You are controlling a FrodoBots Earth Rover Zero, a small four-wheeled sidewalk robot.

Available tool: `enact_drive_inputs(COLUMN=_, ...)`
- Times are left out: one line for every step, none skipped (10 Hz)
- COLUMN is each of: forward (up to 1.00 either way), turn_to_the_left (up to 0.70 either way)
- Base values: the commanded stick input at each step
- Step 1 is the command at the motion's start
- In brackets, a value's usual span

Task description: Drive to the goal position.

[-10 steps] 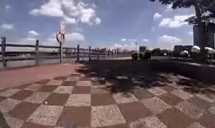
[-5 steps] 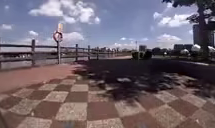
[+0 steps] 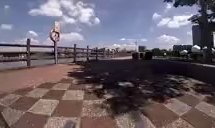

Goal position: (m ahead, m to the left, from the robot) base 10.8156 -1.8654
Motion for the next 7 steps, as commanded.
enact_drive_inputs(forward=0.7, turn_to_the_left=0.0)
enact_drive_inputs(forward=0.7, turn_to_the_left=0.0)
enact_drive_inputs(forward=0.7, turn_to_the_left=0.0)
enact_drive_inputs(forward=0.7, turn_to_the_left=0.0)
enact_drive_inputs(forward=0.7, turn_to_the_left=0.0)
enact_drive_inputs(forward=0.7, turn_to_the_left=0.0)
enact_drive_inputs(forward=0.7, turn_to_the_left=0.0)
